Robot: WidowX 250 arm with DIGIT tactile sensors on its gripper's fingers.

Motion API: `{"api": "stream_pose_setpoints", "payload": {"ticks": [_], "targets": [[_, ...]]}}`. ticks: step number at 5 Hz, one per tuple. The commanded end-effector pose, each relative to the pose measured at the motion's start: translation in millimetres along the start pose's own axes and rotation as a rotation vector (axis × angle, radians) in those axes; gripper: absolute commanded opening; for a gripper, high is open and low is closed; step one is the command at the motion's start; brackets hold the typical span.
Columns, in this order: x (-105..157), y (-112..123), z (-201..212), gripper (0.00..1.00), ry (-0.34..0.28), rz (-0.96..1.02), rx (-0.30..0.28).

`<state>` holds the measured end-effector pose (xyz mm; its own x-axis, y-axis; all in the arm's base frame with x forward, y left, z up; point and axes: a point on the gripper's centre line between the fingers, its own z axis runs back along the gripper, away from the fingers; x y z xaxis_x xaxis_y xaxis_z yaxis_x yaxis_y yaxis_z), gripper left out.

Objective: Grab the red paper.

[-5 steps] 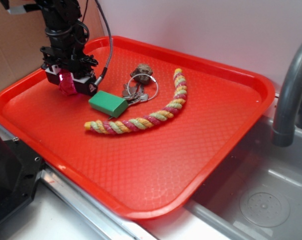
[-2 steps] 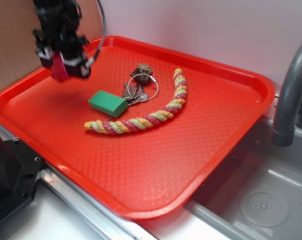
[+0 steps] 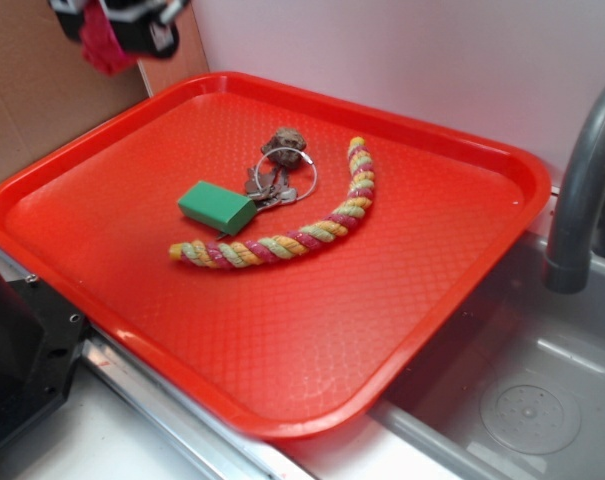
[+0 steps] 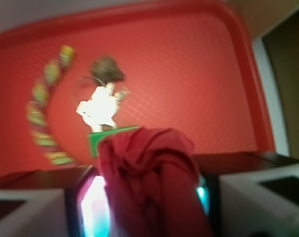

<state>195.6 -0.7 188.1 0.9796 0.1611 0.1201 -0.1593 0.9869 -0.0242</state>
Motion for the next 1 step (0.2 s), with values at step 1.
{"api": "stream_pose_setpoints", "payload": {"ticks": [1], "targets": [[6.1,-2.4,107.1,0.00,-0.024,-0.077,-0.042]]}}
